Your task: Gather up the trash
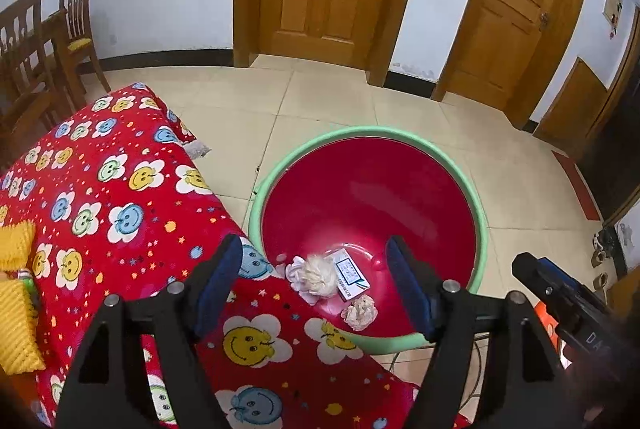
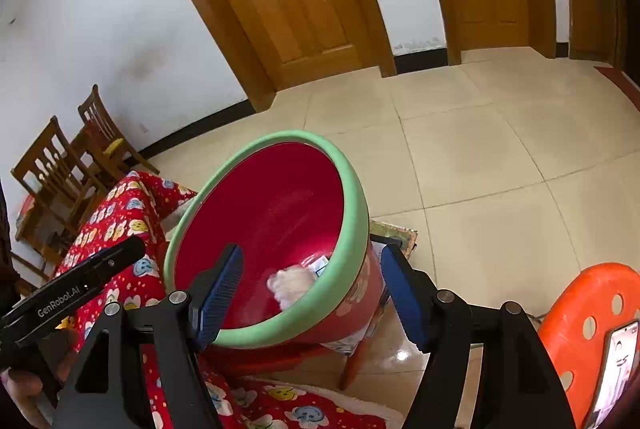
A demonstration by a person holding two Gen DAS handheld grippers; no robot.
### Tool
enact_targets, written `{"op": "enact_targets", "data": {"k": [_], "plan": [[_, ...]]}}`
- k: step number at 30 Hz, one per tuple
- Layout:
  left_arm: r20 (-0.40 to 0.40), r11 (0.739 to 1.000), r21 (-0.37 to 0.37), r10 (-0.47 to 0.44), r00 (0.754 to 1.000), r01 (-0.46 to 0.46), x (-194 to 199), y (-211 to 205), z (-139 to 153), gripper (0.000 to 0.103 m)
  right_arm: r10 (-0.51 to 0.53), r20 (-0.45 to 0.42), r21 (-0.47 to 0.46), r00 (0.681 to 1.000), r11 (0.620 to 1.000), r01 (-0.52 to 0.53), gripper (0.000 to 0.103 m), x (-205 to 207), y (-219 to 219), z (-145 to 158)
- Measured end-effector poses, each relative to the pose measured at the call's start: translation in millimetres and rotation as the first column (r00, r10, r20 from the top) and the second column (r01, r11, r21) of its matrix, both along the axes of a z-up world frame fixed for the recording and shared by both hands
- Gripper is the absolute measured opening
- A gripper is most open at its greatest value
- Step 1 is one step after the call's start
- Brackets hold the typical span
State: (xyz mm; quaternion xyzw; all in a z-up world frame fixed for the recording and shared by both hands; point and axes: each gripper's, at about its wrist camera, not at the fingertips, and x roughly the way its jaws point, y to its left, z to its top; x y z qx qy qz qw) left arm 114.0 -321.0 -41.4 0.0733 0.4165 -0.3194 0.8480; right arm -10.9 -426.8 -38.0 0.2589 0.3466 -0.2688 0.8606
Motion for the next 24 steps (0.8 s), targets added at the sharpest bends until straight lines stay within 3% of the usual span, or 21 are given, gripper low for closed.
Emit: {"op": "enact_targets", "data": {"k": [10,24], "plan": [[-0.005,0.999,-0.013,0.043,0.999,-0.043,-9.9,27.5,10.0,0.076,0.028,0.019,-0.010,0.999,1.000,-0.028,0.077,-0.4,17.5,11.0],[0.021,0.987,-0.041,0.156,0.988,-0.155,-31.4,98.2,33.6,0.080,0.125,0.035,-0.026,0.992,0.992,-0.124,0.078,3.6,63.0,26.8]]}}
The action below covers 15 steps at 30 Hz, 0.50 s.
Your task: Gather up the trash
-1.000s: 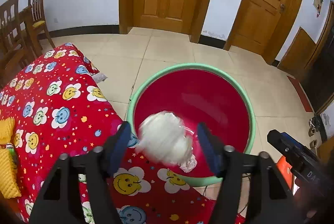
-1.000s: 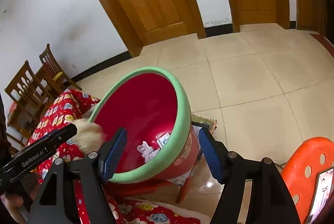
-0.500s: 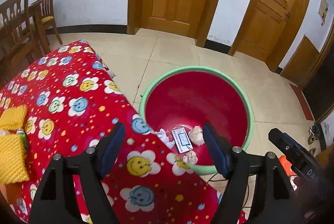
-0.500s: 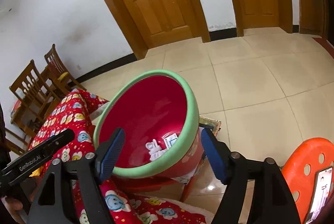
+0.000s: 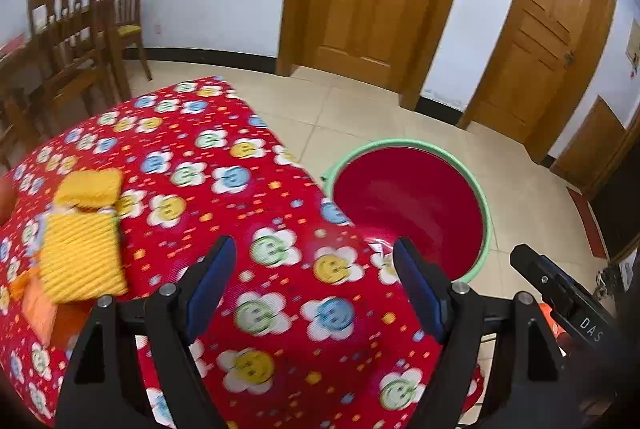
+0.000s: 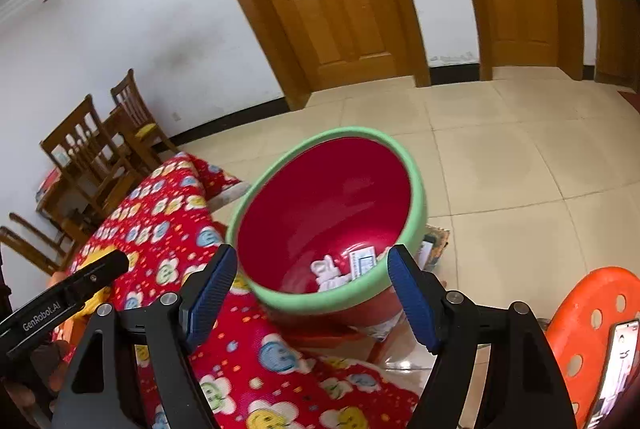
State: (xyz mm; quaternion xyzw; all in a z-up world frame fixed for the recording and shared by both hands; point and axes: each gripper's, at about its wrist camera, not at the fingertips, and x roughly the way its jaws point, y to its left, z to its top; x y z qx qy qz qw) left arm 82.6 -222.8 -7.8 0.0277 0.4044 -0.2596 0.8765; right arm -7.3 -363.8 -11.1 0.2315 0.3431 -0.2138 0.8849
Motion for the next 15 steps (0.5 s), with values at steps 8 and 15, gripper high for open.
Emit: {"op": "enact_targets", "data": {"k": [8,15], "plan": [[0.014,0.995,-0.001,0.102,0.995,-0.102,-8.6,46.8,7.3,0.080,0.068,0.000,-0.009,0.998,0.998,-0.068,0.079,2.5,27.5,3.1],[0.023,0.980,0.009,0.198,0.980,-0.198,-8.1,91.8,6.4,0.080,0.120,-0.015,-0.009,0.993,0.993,-0.120,0.079,11.5,49.1,0.8]]}}
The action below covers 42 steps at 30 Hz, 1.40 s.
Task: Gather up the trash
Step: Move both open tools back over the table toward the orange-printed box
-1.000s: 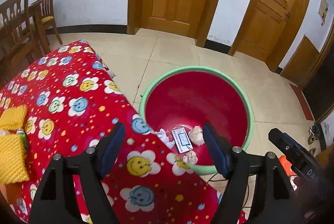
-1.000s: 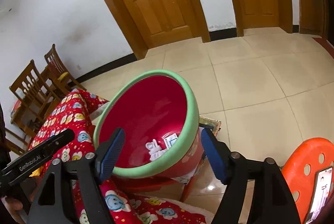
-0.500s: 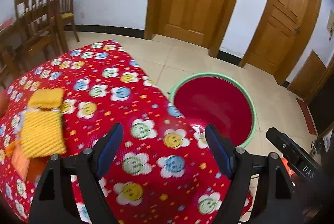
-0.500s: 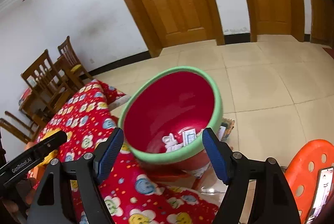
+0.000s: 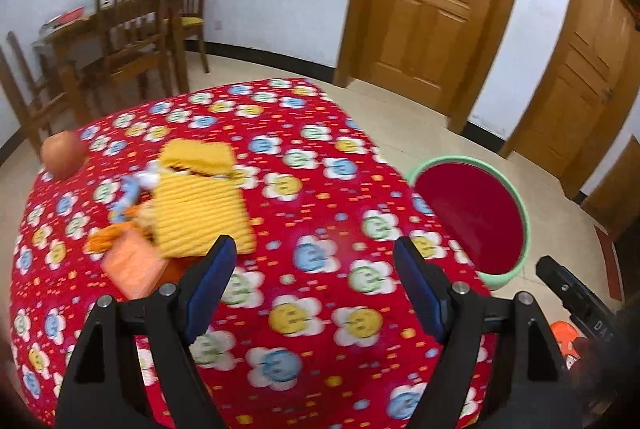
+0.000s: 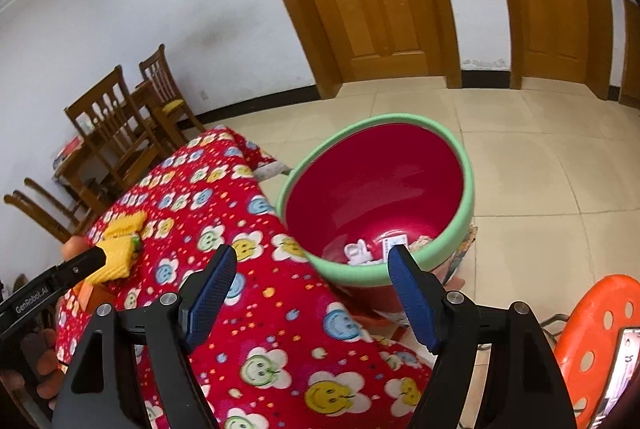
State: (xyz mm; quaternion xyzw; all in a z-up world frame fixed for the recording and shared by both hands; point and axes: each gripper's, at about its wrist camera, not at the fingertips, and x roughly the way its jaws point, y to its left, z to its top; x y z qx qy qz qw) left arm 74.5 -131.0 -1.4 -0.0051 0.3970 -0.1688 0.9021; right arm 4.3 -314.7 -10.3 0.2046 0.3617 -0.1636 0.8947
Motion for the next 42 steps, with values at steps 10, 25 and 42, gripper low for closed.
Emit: {"op": "enact_targets", "data": {"k": [10,25,42], "plan": [[-0.014,0.986,0.009,0.169,0.986,-0.169,10.8,67.1,-9.3,0.080,0.064,-0.028,-0.001,0.998,0.998,-0.064,0.079,17.6,23.7,-7.1],[-0.095,0.946,0.014,0.323,0.942,-0.324,37.6,110.6,-40.4,0.080,0.091,-0.054,-0.007,0.994,0.996,-0.091,0.079,25.9,36.9,-12.8],[-0.105,0.960,-0.024,0.276,0.956,-0.280,40.8,114.7,-54.9,0.080,0.143,-0.076,-0.016,0.987,0.989,-0.145,0.079,41.9,56.1,-17.3]]}}
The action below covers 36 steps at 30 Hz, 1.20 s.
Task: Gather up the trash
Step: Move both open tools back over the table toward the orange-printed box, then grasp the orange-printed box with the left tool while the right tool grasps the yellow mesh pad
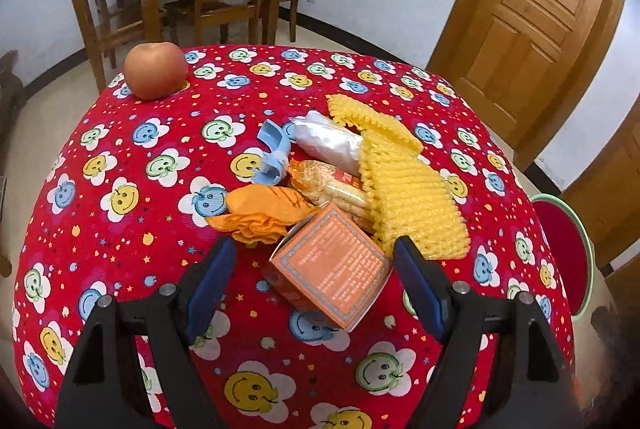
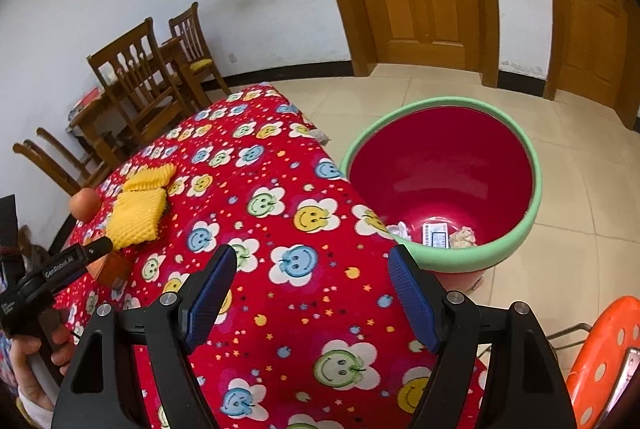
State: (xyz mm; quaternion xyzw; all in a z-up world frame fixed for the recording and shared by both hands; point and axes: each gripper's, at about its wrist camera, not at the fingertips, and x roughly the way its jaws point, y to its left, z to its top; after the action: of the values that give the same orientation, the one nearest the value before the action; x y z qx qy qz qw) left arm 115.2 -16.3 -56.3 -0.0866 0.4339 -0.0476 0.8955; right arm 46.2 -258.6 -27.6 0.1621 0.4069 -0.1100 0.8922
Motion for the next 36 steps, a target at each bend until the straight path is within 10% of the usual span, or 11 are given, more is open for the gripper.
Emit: {"op": "enact_targets", "data": {"k": [6,36], "plan": [[0.018,0.998,-0.034,-0.048,0.999,0.049,-4.5,0.9,1.8,0.065,0.033,-0.006,-0.004,0.999,0.999,-0.033,0.079,6.8,11.7,-1.4],[-0.034,0.998,-0.056,-0.005,0.999,0.004,-41.1,55.3,2.1,0.074,0.289,-0.040,0.064,0.957,0.956,-0.286,0.079,67.6,110.3,-16.5]]}}
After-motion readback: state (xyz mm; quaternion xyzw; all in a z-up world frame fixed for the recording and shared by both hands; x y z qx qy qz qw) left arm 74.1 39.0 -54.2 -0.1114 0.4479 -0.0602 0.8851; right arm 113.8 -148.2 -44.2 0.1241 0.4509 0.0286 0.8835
